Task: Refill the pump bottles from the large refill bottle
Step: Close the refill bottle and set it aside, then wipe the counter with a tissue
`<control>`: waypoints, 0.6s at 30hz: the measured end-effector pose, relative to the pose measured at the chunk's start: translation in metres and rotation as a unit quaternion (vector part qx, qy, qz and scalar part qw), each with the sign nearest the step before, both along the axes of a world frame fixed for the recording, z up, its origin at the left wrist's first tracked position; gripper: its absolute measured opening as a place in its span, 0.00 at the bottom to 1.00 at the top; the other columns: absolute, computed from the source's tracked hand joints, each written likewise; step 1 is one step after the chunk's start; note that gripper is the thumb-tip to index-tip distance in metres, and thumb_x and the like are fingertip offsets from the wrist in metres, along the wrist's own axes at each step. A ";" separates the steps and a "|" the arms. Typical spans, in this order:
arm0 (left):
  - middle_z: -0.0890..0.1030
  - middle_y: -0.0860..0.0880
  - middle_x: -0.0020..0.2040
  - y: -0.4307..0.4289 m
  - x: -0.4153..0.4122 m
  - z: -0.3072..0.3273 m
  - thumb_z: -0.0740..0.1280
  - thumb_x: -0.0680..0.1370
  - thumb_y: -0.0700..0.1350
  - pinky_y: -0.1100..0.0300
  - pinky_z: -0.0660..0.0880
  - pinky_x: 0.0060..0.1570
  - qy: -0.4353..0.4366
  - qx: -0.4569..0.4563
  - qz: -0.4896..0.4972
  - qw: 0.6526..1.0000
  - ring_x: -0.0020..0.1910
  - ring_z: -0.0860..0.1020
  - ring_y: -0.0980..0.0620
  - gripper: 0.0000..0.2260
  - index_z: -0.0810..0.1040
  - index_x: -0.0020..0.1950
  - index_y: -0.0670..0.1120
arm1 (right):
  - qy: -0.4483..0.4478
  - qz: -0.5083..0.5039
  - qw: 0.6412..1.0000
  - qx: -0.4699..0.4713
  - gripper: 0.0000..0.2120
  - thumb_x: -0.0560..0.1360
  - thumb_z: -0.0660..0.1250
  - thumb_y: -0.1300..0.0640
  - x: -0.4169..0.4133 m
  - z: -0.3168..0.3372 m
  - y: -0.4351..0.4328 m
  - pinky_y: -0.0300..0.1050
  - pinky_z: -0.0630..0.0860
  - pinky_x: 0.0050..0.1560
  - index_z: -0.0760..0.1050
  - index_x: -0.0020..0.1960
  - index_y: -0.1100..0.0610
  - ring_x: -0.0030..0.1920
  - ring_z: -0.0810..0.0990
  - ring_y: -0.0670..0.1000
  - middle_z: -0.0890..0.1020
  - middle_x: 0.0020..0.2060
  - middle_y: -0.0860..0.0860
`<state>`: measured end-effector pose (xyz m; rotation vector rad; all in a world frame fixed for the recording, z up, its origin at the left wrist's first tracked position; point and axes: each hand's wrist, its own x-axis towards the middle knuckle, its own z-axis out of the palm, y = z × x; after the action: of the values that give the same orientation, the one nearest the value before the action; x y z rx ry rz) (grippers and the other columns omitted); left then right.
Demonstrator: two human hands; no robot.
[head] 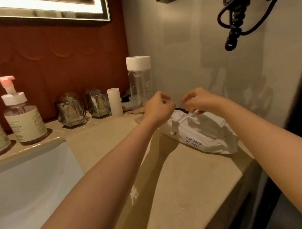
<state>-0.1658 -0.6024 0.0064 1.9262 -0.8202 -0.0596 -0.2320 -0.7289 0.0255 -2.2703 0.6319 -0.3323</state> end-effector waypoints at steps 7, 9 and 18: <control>0.77 0.45 0.56 -0.012 -0.017 -0.007 0.64 0.76 0.40 0.57 0.74 0.50 -0.021 0.091 -0.030 0.995 0.50 0.75 0.49 0.14 0.72 0.61 0.44 | 0.204 0.027 0.975 -0.081 0.14 0.72 0.70 0.58 -0.037 0.003 -0.003 0.40 0.72 0.37 0.77 0.56 0.60 0.38 0.75 0.49 0.76 0.42 0.52; 0.77 0.44 0.57 -0.012 -0.022 -0.005 0.64 0.75 0.40 0.58 0.74 0.49 -0.020 0.094 -0.033 0.995 0.50 0.74 0.49 0.15 0.72 0.62 0.44 | 0.243 0.009 0.965 -0.098 0.13 0.71 0.72 0.57 -0.041 0.004 -0.003 0.39 0.71 0.33 0.76 0.51 0.62 0.32 0.75 0.49 0.77 0.37 0.53; 0.78 0.44 0.56 0.000 -0.030 0.013 0.65 0.75 0.41 0.56 0.75 0.51 -0.053 0.084 -0.028 0.995 0.53 0.76 0.47 0.14 0.73 0.60 0.43 | -0.067 -0.045 0.989 -0.127 0.05 0.73 0.69 0.58 -0.045 0.018 0.015 0.44 0.73 0.45 0.81 0.46 0.58 0.44 0.78 0.52 0.82 0.43 0.54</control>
<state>-0.1954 -0.6023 0.0193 2.0791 -0.9674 -0.0622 -0.2771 -0.7134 0.0435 -2.4393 0.6541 -0.6358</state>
